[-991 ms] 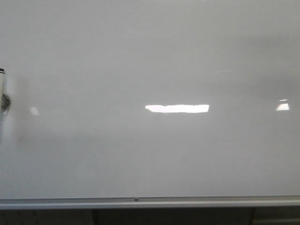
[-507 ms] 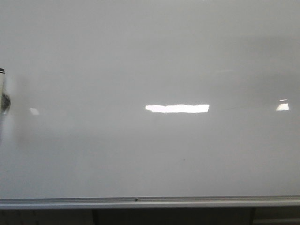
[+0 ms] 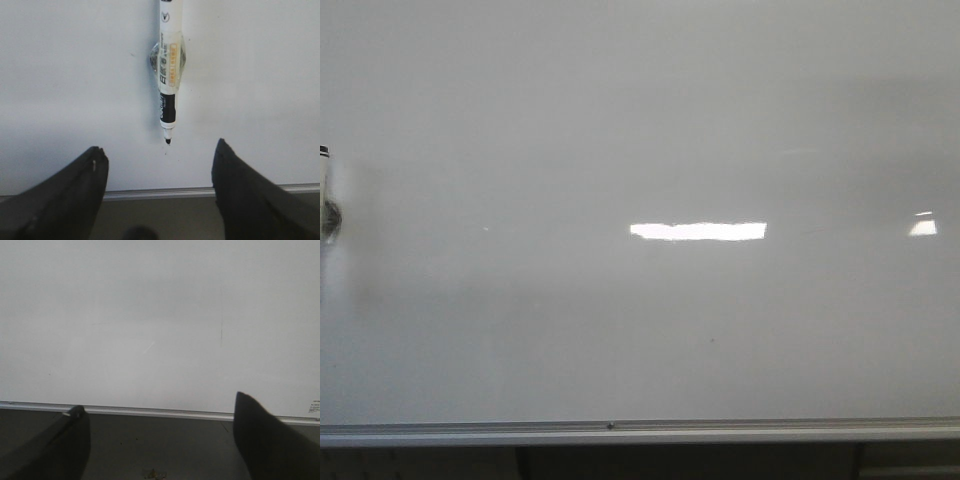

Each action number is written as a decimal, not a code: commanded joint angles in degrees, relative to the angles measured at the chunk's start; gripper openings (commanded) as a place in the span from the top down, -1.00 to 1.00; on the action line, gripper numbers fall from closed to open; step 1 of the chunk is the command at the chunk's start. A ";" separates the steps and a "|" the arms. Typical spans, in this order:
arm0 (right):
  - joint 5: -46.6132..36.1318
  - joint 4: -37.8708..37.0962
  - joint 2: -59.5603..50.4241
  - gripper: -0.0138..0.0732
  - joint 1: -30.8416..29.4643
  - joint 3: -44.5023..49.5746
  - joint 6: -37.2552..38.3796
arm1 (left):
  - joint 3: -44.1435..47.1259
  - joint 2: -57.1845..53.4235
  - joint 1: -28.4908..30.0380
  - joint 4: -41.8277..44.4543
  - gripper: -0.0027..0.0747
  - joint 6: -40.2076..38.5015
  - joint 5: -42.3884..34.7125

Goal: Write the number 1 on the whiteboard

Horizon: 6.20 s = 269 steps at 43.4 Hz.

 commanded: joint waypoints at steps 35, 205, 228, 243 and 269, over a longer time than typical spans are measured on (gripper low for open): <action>-4.71 -0.05 0.01 -0.73 -0.22 -1.91 -0.49 | -9.34 21.62 -2.31 -1.82 -0.12 -0.04 -16.19; 26.09 3.31 34.30 0.75 39.68 -42.63 -33.15 | -42.81 0.45 -29.65 -11.38 -0.40 39.79 52.77; 10.97 -16.56 11.58 0.75 8.41 -23.36 4.91 | -36.75 -5.86 -19.25 -11.89 -0.40 29.83 51.43; -8.83 -5.51 11.15 0.75 -3.82 -11.79 3.30 | -36.63 -5.86 -19.25 -12.53 -0.40 29.83 50.06; -18.88 -5.51 18.49 0.75 3.38 -15.25 -0.63 | -36.63 -5.86 -19.25 -12.92 -0.40 29.83 48.62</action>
